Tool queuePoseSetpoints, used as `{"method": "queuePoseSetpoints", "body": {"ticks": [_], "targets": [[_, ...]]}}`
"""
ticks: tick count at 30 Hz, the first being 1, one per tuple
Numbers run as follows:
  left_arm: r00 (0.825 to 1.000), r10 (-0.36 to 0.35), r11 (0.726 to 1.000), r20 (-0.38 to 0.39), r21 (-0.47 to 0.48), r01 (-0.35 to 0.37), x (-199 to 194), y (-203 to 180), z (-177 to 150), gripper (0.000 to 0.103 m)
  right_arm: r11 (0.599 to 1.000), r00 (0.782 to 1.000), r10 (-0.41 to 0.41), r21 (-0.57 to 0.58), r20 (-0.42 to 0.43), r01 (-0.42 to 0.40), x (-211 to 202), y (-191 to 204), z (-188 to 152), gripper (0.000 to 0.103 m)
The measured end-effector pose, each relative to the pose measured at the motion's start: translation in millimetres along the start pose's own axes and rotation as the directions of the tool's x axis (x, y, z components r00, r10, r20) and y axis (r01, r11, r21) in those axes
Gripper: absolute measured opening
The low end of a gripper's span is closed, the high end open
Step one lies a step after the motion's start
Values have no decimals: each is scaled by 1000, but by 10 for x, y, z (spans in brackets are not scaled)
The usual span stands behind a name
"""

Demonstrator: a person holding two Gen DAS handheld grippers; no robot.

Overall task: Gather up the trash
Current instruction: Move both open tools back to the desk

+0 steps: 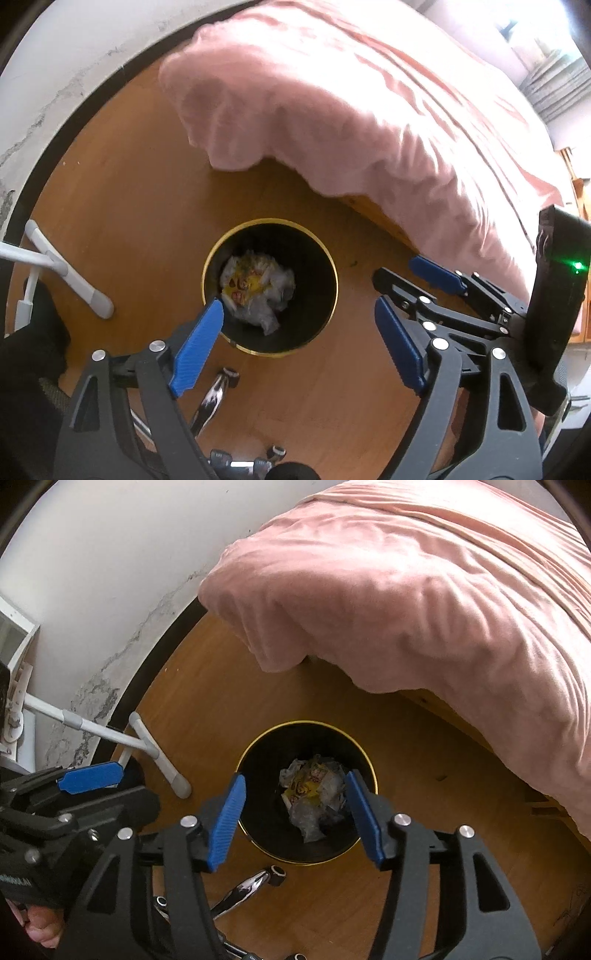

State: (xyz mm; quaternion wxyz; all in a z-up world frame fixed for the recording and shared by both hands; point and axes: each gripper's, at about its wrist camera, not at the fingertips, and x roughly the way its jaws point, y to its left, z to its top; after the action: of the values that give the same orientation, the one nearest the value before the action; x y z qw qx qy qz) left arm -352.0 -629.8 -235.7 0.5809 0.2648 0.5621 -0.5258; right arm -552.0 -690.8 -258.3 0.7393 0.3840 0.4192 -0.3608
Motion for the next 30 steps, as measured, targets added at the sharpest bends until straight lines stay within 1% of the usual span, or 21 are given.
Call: {"method": "queuePoseSetpoints", "body": {"ticks": [1, 2, 3, 5, 6, 7, 8, 10, 12, 14, 16, 17, 19, 20, 22, 23, 25, 26, 28, 29, 30], "targets": [[1000, -3, 1000, 29, -6, 3, -54, 13, 20, 82, 1000, 1000, -8, 0, 14, 8, -64, -3, 35, 56], [997, 6, 1000, 78, -17, -5, -165, 48, 56, 82, 1000, 999, -18, -5, 37, 19, -156, 9, 79, 57], [995, 10, 1000, 104, -18, -8, -240, 73, 79, 82, 1000, 998, -27, -9, 58, 27, -235, 27, 122, 61], [986, 17, 1000, 165, -20, -14, -477, 170, 142, 82, 999, 992, -39, -31, 117, 42, -454, 145, 234, 66], [980, 31, 999, 198, -40, -23, -645, 261, 173, 82, 998, 990, -36, -47, 139, 43, -542, 231, 283, 68], [975, 33, 998, 221, -59, -20, -780, 337, 193, 83, 997, 986, -30, -66, 164, 41, -637, 352, 344, 68], [965, 27, 996, 262, -91, -3, -1035, 483, 206, 85, 996, 981, -13, -86, 191, 30, -734, 526, 420, 70], [948, 39, 993, 316, -118, -2, -1381, 669, 199, 90, 991, 973, 26, -132, 231, 5, -888, 873, 552, 74], [915, 112, 988, 387, -140, -62, -1879, 934, 124, 92, 976, 960, 85, -217, 267, -26, -1050, 1441, 674, 77], [872, 199, 976, 448, -166, -138, -2362, 1222, -23, 93, 951, 948, 149, -303, 280, -60, -1165, 1992, 754, 79], [834, 279, 957, 476, -208, -201, -2712, 1465, -168, 94, 916, 935, 210, -392, 286, -85, -1266, 2596, 772, 82], [802, 338, 938, 493, -249, -242, -2989, 1689, -331, 96, 891, 927, 242, -444, 285, -96, -1314, 2967, 755, 83], [766, 398, 913, 506, -300, -277, -3312, 1977, -574, 96, 832, 912, 314, -539, 263, -131, -1391, 3673, 672, 83], [739, 444, 890, 507, -345, -297, -3559, 2224, -802, 96, 810, 905, 342, -568, 252, -148, -1417, 3920, 628, 83], [709, 497, 857, 500, -408, -313, -3840, 2532, -1119, 96, 755, 890, 401, -628, 217, -187, -1470, 4459, 483, 83], [690, 538, 829, 484, -454, -328, -4045, 2782, -1406, 96, 720, 880, 435, -661, 191, -213, -1498, 4758, 385, 83], [661, 596, 784, 456, -507, -357, -4280, 3065, -1762, 96, 666, 862, 483, -704, 153, -248, -1542, 5200, 212, 83], [626, 653, 733, 426, -562, -383, -4459, 3276, -2068, 96, 636, 853, 506, -723, 129, -269, -1565, 5436, 97, 83], [585, 713, 670, 386, -622, -407, -4651, 3500, -2427, 96, 586, 836, 543, -749, 80, -309, -1589, 5802, -116, 83], [552, 753, 620, 357, -665, -416, -4783, 3649, -2712, 96, 569, 830, 553, -759, 68, -316, -1624, 5921, -201, 83], [535, 774, 592, 339, -689, -419, -4844, 3716, -2859, 96, 547, 825, 562, -776, 60, -316, -1641, 6062, -289, 83]]}}
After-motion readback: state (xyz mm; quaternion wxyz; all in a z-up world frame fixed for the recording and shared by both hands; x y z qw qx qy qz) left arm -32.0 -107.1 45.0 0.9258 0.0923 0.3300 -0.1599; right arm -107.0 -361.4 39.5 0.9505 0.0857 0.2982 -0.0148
